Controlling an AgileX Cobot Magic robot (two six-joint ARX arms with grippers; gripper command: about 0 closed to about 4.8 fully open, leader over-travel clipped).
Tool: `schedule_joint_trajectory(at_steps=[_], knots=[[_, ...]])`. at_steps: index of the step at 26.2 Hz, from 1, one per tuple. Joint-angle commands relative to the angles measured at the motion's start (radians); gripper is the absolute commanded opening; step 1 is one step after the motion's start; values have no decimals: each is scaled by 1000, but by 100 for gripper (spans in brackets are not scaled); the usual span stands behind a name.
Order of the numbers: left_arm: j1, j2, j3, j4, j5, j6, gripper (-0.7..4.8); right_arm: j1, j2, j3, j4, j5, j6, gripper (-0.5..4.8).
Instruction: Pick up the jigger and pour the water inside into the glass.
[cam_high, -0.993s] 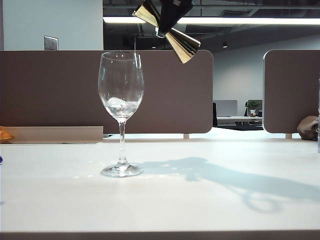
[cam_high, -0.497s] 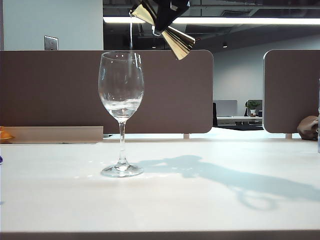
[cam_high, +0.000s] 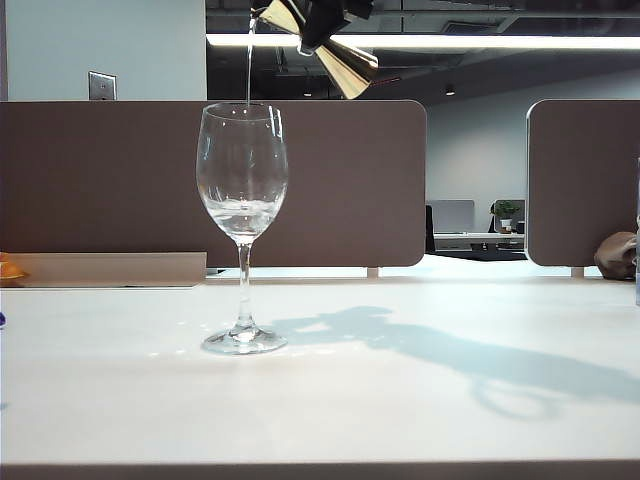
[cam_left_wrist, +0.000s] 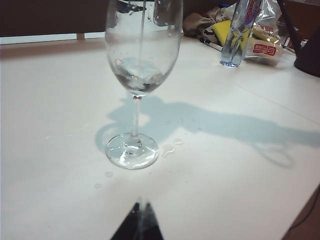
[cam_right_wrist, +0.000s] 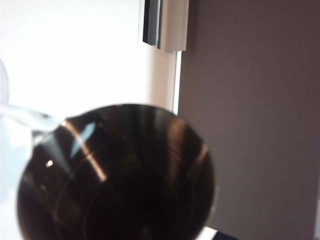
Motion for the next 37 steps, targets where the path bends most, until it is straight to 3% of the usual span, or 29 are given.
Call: schedule_joint_trajectory(at_steps=[1, 11, 19, 29, 35, 37], knots=[[2, 1, -1, 2, 8, 8, -5, 1, -4, 5, 72, -1, -74, -1], [2, 1, -1, 2, 8, 8, -5, 1, -4, 5, 136, -2, -246, -1], [2, 1, -1, 2, 8, 8, -5, 1, -4, 6, 223, -1, -280, -1], [2, 1, -1, 2, 8, 8, -5, 1, -5, 13, 260, -1, -409, -1], [2, 1, -1, 2, 8, 8, -5, 0, -5, 13, 288, -1, -425, -1], [2, 1, -1, 2, 8, 8, -5, 0, -5, 13, 287, -1, -362, -1]])
